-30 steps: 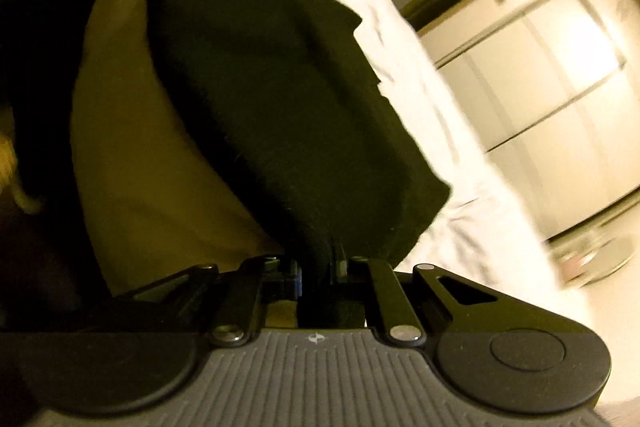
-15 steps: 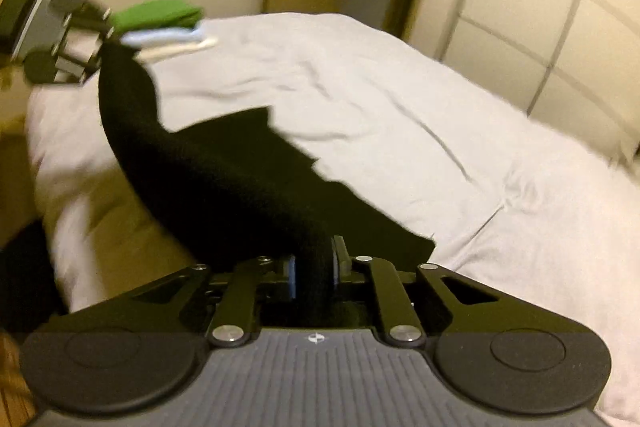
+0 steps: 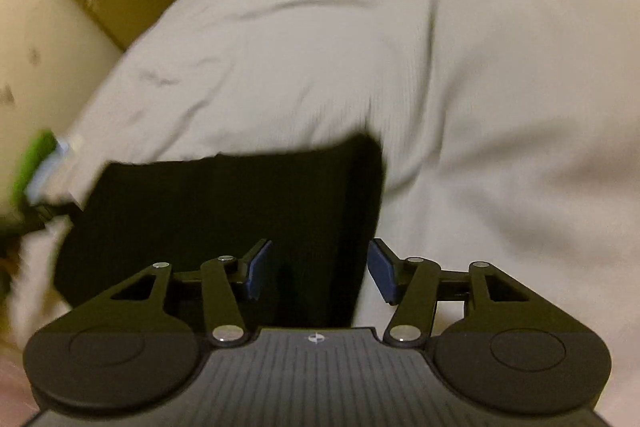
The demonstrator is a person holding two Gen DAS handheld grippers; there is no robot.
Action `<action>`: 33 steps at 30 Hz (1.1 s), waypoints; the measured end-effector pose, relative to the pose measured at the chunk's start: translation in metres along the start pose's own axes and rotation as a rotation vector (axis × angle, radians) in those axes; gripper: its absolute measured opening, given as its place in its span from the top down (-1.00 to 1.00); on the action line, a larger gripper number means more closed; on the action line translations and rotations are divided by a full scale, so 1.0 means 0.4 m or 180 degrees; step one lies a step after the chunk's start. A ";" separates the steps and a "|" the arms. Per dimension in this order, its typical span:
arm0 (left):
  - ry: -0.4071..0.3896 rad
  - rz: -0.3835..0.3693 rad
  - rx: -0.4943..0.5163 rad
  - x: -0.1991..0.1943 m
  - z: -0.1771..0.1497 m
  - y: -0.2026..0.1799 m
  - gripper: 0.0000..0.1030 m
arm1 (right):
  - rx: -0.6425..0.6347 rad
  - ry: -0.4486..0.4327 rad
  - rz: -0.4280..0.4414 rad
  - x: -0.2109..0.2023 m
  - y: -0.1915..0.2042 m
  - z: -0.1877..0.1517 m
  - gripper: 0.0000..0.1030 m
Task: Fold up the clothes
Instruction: 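Fold the lifted side over the garment and open both grippers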
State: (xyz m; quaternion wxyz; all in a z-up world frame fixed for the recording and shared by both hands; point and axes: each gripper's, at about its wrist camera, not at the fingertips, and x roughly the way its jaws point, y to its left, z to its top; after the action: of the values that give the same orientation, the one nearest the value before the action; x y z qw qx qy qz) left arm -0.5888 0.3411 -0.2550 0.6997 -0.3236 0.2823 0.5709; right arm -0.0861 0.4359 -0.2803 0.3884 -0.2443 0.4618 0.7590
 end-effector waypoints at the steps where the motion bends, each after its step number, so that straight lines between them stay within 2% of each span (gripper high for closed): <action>1: -0.0010 -0.0086 -0.0135 0.002 -0.002 0.010 0.11 | 0.0139 0.0002 0.0105 0.005 -0.013 -0.016 -0.16; 2: -0.0026 -0.0157 -0.0231 0.001 -0.010 0.016 0.10 | 0.0185 -0.0021 0.0114 0.011 -0.018 -0.028 -0.24; 4: -0.0035 -0.0205 -0.0287 0.010 -0.007 0.011 0.15 | 0.0279 -0.0068 0.0132 0.023 -0.027 -0.051 -0.25; 5: -0.0049 -0.0165 -0.0231 0.019 -0.011 0.001 0.41 | 0.0308 -0.0097 0.0123 0.028 -0.029 -0.061 -0.15; 6: -0.0070 -0.0118 -0.0172 0.029 -0.014 -0.010 0.62 | 0.0270 -0.0150 0.0049 0.028 -0.022 -0.063 0.05; 7: -0.0144 -0.0008 -0.0073 0.035 -0.012 -0.023 0.82 | 0.0217 -0.0210 -0.0026 0.026 -0.013 -0.066 0.47; 8: -0.0244 0.0095 0.0050 0.027 -0.019 -0.039 0.84 | 0.0110 -0.0301 -0.0100 0.019 0.003 -0.067 0.56; 12: -0.0796 0.0322 0.0412 -0.026 -0.036 -0.093 0.82 | -0.0532 -0.0803 -0.0399 -0.016 0.090 -0.090 0.70; 13: -0.0837 0.0384 0.0440 -0.018 -0.044 -0.093 0.81 | -0.0642 -0.0933 -0.0455 -0.024 0.103 -0.095 0.87; 14: -0.0860 0.0449 0.0470 -0.008 -0.052 -0.093 0.80 | -0.0634 -0.0971 -0.0506 -0.018 0.098 -0.095 0.88; 15: -0.0742 0.0530 0.0514 0.024 -0.062 -0.092 0.80 | -0.0613 -0.0984 -0.0566 -0.009 0.091 -0.096 0.88; 17: -0.0547 0.0643 0.0581 0.081 -0.086 -0.090 0.79 | -0.0507 -0.0815 -0.0708 0.047 0.055 -0.103 0.88; 20: -0.0562 0.0678 0.0540 0.082 -0.099 -0.092 0.77 | -0.0349 -0.0753 -0.0729 0.090 0.028 -0.122 0.87; 22: -0.0521 0.0655 0.0397 0.075 -0.082 -0.082 0.64 | -0.0158 -0.0770 -0.0698 0.076 0.023 -0.122 0.85; 23: -0.0531 0.0709 0.0329 0.061 -0.076 -0.077 0.51 | -0.0113 -0.0759 -0.0739 0.069 0.024 -0.121 0.75; 24: -0.0547 0.0767 0.0263 0.045 -0.071 -0.074 0.48 | -0.0105 -0.0802 -0.0862 0.056 0.032 -0.125 0.58; 25: -0.0615 0.0867 0.0227 0.023 -0.071 -0.083 0.48 | -0.0096 -0.0845 -0.0984 0.043 0.041 -0.128 0.21; 26: -0.0683 0.0967 0.0191 0.000 -0.072 -0.091 0.54 | -0.0088 -0.0888 -0.1106 0.029 0.049 -0.131 0.02; 29: -0.0912 0.1282 0.0304 -0.076 -0.091 -0.147 0.67 | -0.0319 -0.1149 -0.1369 -0.024 0.129 -0.168 0.07; 31: -0.0971 0.1185 0.0515 -0.115 -0.118 -0.210 0.65 | -0.0528 -0.1340 -0.1489 -0.061 0.194 -0.200 0.06; 33: -0.0935 0.0964 0.0676 -0.123 -0.158 -0.272 0.62 | -0.0696 -0.1368 -0.1335 -0.066 0.260 -0.244 0.05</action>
State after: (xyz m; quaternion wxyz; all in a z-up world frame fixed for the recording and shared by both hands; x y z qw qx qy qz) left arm -0.4929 0.2467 -0.2429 0.6698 -0.1156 0.2812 0.6775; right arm -0.1545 0.3110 -0.2522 0.5966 -0.2087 0.2244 0.7418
